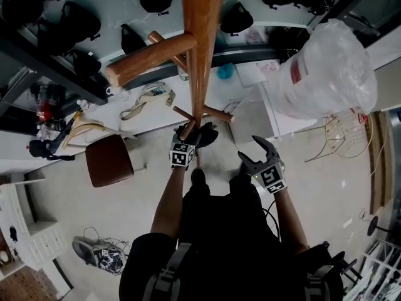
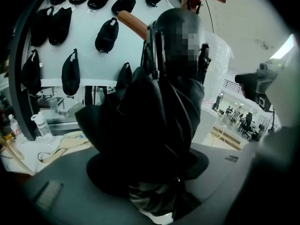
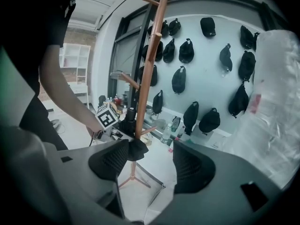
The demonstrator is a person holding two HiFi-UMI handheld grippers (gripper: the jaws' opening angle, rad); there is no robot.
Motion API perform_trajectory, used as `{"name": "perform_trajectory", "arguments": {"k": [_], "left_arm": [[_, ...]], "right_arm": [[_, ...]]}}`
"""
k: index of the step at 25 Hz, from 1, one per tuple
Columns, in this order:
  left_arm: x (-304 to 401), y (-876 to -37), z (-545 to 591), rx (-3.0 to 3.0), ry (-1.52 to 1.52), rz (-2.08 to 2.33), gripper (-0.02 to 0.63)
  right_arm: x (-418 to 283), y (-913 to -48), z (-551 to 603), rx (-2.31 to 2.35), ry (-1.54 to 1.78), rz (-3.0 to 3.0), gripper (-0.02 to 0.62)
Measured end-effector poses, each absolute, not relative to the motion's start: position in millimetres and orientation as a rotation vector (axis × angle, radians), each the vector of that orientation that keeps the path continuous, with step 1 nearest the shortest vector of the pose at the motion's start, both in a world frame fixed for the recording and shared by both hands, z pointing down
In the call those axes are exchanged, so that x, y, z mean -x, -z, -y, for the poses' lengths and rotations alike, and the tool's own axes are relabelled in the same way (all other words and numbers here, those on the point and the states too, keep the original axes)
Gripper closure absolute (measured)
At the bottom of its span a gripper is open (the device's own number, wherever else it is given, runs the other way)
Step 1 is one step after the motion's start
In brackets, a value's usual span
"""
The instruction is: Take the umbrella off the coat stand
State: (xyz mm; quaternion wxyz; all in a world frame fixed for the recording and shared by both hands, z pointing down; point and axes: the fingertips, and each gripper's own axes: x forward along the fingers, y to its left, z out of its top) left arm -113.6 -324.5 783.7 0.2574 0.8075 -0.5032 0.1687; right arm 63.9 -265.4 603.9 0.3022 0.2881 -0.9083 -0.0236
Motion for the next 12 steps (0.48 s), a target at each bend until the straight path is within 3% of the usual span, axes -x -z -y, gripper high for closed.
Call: {"name": "perform_trajectory", "arguments": {"k": [12], "left_arm": [[116.6,-753.6,321.5,-2.263,-0.495,1.302,0.354]], "right_arm": [[-55.0,-600.6,260.3,-0.861,0.014,2.433,0.299]]}}
